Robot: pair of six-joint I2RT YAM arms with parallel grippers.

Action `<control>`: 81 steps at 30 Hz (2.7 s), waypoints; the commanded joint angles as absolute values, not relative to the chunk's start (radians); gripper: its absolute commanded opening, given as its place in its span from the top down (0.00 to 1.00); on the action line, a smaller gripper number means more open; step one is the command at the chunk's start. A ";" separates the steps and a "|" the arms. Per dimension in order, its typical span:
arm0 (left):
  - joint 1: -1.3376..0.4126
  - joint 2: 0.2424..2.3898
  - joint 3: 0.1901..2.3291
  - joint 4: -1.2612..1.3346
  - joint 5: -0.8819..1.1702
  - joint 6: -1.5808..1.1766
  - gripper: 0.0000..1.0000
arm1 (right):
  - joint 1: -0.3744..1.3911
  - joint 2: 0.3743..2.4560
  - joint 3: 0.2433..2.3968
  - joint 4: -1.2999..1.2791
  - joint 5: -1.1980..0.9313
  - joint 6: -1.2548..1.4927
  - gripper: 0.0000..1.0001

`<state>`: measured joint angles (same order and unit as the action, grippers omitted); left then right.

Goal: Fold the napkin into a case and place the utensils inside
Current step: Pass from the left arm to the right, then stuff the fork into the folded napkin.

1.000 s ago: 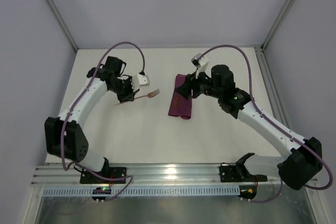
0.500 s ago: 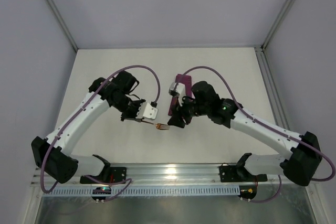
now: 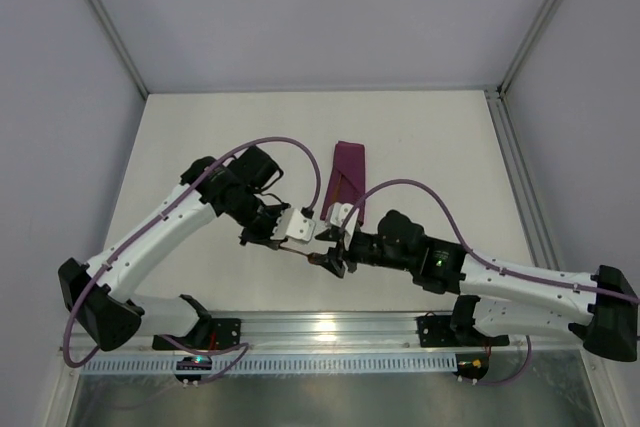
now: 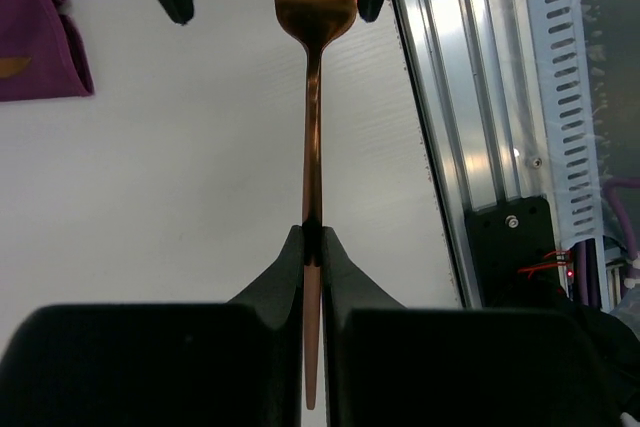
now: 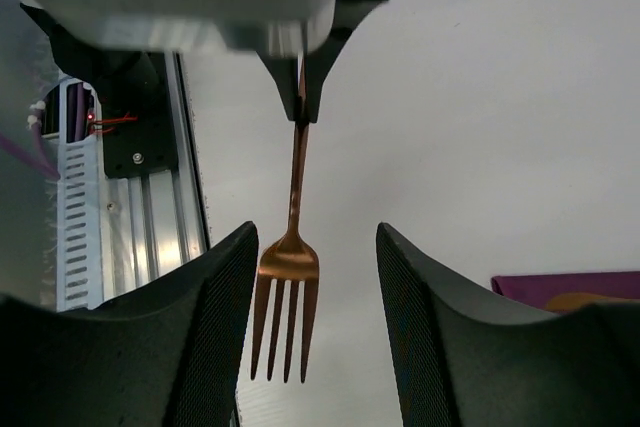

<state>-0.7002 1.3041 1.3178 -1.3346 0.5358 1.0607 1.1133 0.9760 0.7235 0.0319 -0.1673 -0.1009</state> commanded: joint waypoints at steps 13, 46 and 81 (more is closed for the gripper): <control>-0.730 1.307 1.301 -1.278 0.614 0.919 1.00 | 1.164 1.183 0.591 0.456 0.057 0.067 0.47; -0.729 1.295 1.253 -0.706 0.336 0.417 0.84 | 0.951 1.127 0.517 0.220 0.170 0.377 0.97; -0.727 1.879 1.183 -0.288 0.189 0.215 0.68 | 0.792 1.555 0.759 0.095 0.451 0.816 0.97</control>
<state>-0.7261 1.8687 1.1706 -0.3443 0.1795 0.2337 0.8116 1.5318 0.7155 0.0463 0.4644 0.7521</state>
